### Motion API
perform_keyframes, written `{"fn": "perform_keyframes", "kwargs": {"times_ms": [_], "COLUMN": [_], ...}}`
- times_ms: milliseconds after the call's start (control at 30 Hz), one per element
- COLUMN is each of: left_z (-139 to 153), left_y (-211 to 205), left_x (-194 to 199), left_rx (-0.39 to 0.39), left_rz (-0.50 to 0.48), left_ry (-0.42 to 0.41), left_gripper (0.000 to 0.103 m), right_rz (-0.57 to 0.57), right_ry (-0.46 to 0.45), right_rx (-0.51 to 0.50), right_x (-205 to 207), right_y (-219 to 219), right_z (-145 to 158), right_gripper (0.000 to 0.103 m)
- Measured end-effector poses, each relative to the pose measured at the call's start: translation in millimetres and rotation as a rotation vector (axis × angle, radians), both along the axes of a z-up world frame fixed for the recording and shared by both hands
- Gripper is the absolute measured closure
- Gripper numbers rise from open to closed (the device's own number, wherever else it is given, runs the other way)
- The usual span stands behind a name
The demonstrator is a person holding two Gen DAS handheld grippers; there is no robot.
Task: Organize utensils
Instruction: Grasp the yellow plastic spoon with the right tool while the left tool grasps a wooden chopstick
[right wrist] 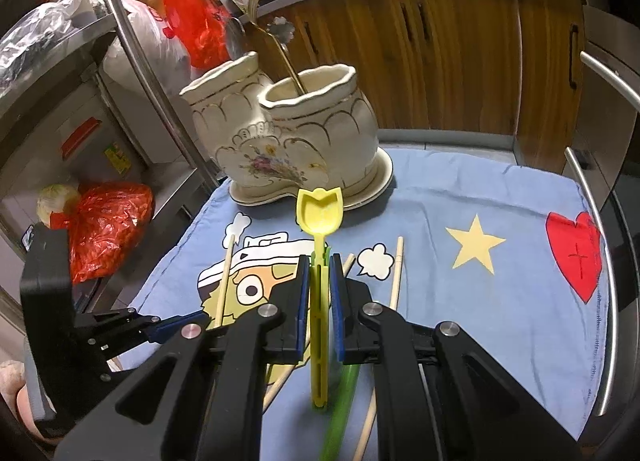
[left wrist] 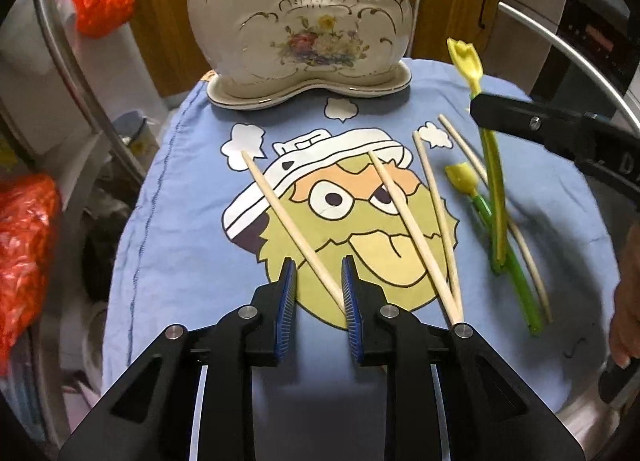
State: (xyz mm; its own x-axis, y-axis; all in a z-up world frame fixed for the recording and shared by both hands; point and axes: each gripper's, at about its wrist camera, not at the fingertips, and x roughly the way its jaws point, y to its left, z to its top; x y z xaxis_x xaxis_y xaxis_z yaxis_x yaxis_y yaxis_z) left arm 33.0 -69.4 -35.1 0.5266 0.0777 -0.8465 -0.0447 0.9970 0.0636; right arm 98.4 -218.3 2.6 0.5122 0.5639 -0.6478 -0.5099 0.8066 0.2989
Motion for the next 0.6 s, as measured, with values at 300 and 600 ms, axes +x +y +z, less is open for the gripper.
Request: {"fn": "perform_keyframes", "kwargs": {"times_ms": [300,600], "left_z": [2,5], "left_y": [0,25], "left_x": [0,-1], "left_rx": [0.022,-0.076], "left_rz": [0.018,0.017], "left_ry": [0.009,0.016], "left_gripper": [0.09,0.096], "right_rz": [0.036,0.02], "right_ry": [-0.026,-0.034], "right_rx": [0.019,0.044], "right_x": [-18,-22], "right_y": [-5,-16], "right_z": [9,13], "right_gripper": [0.093,0.093]}}
